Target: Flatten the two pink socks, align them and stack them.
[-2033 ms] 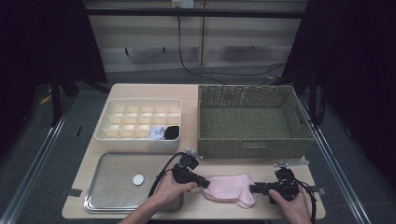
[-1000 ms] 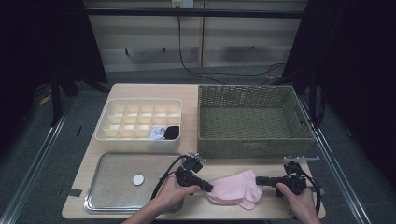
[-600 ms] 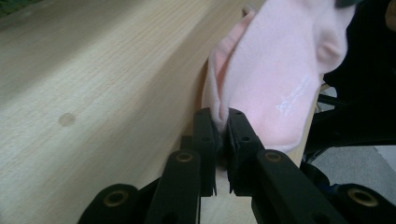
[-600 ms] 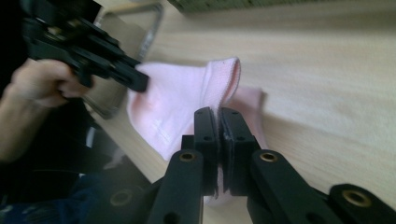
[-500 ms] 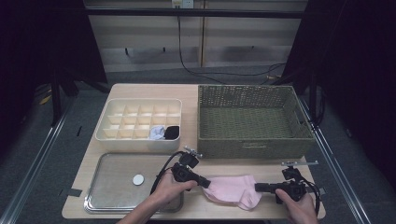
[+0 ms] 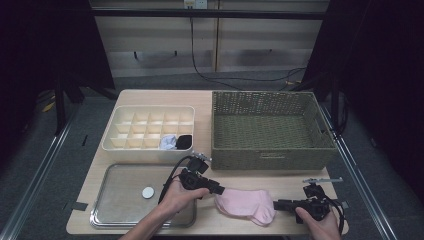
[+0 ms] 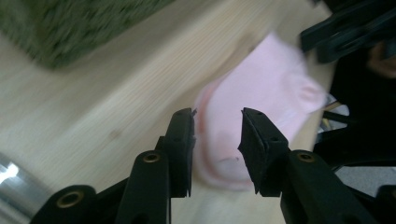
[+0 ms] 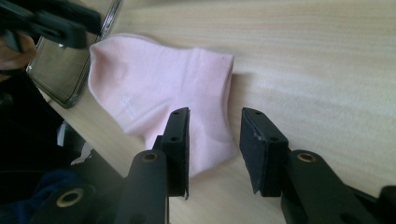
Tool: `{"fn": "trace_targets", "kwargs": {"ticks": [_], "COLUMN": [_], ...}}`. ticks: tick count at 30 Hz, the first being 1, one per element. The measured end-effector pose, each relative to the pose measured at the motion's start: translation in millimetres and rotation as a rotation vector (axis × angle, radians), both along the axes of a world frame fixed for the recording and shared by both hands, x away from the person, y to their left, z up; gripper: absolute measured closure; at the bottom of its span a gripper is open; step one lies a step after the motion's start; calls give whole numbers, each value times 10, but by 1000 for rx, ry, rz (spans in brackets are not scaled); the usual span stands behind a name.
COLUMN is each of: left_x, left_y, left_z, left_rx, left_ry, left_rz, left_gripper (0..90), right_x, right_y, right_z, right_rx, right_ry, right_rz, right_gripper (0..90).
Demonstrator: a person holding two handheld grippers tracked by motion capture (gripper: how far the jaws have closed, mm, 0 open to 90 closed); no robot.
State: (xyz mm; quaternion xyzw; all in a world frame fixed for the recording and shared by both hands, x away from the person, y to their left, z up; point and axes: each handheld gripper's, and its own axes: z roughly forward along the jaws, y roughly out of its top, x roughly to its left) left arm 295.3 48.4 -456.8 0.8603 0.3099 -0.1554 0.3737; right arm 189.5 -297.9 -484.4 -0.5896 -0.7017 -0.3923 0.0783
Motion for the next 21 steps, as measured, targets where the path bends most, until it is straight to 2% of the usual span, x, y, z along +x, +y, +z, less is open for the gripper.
{"fn": "trace_targets", "kwargs": {"ticks": [2,5,7,8,10,12,13,14,15,16,20,21], "left_x": [-38,-104,-123,-116,-121,-130,-148,-165,-190,-212,-230,-241], "left_y": [-83,-255,-322,-344,-387,-435,-461,-487,-512,-537,-585,-594], "left_z": [44,16,-42,-89,-171,-253,-278,-287,-285,-286,-331,-358], "left_rx": [-33,-10,-14,-4,4,25,14,7,18,15,30,59], "left_ry": [15,26,49,65,92,102,116,119,96,102,109,91], "left_rz": [-43,-89,-89,-106,-103,-105,-91,-106,-124,-136,-138,-124], "left_gripper": [692,712,715,715,721,720,720,720,719,718,726,741], "right_x": [-8,-7,13,21,38,52,59,65,66,66,72,74], "right_y": [12,59,92,103,126,157,168,178,188,197,207,205], "right_z": [-8,-41,-62,-65,-73,-84,-87,-89,-93,-96,-115,-120], "right_rx": [-6,-3,-30,-41,-42,-35,-33,-35,-33,-31,-7,0], "right_ry": [7,4,2,-4,0,-3,-7,-10,-15,-16,-7,-5], "right_rz": [-3,0,-1,-10,-3,4,11,18,21,22,32,35], "right_gripper": [617,612,578,568,543,542,541,541,548,561,586,590]}}
